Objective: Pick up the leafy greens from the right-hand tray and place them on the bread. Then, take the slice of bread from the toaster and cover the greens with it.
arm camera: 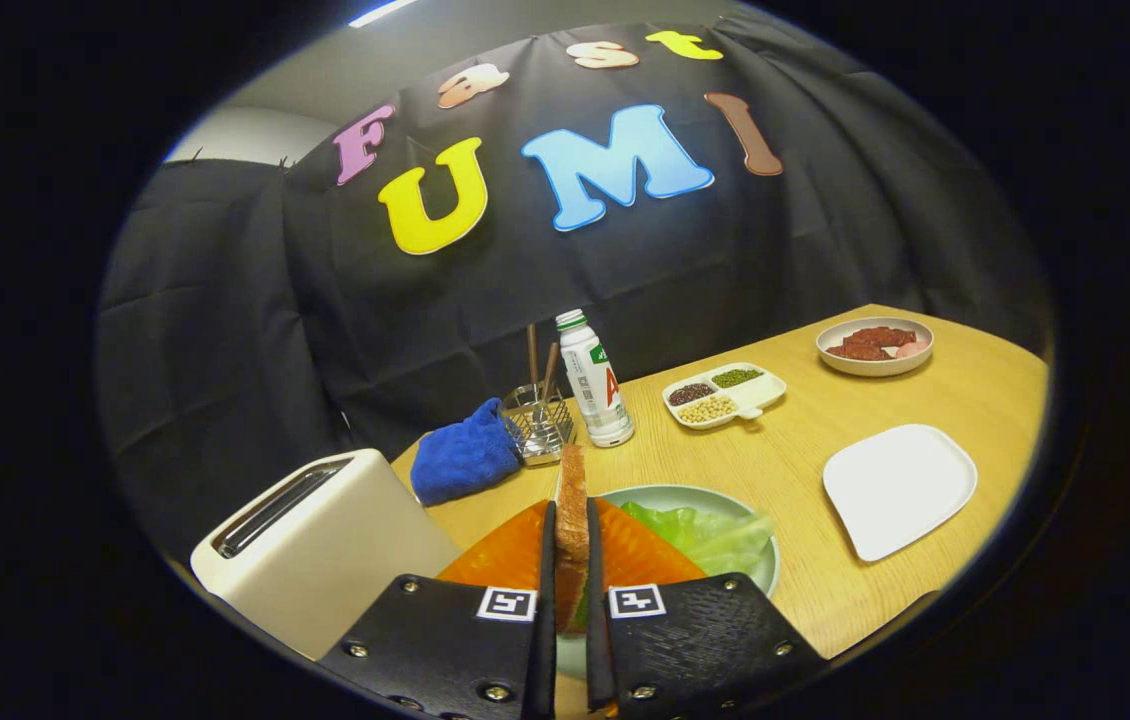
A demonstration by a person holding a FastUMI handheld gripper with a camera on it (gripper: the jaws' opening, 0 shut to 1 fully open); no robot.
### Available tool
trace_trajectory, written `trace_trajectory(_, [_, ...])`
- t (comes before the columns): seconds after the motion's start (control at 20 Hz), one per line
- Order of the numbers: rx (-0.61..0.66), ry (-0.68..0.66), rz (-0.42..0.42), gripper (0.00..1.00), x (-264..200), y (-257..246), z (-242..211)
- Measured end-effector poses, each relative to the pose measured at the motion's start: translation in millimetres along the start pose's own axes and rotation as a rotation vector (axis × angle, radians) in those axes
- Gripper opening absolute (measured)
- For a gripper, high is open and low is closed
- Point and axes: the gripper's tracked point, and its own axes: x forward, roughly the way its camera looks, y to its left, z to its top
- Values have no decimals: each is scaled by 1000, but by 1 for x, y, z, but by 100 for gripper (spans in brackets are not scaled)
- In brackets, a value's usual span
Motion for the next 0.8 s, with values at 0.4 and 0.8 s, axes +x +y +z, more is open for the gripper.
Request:
trace_trajectory(0.4, [-134,-56,-38,27,-6,-31,14])
trace_trajectory(0.8, [-322,-148,-89,29,-32,-67,47])
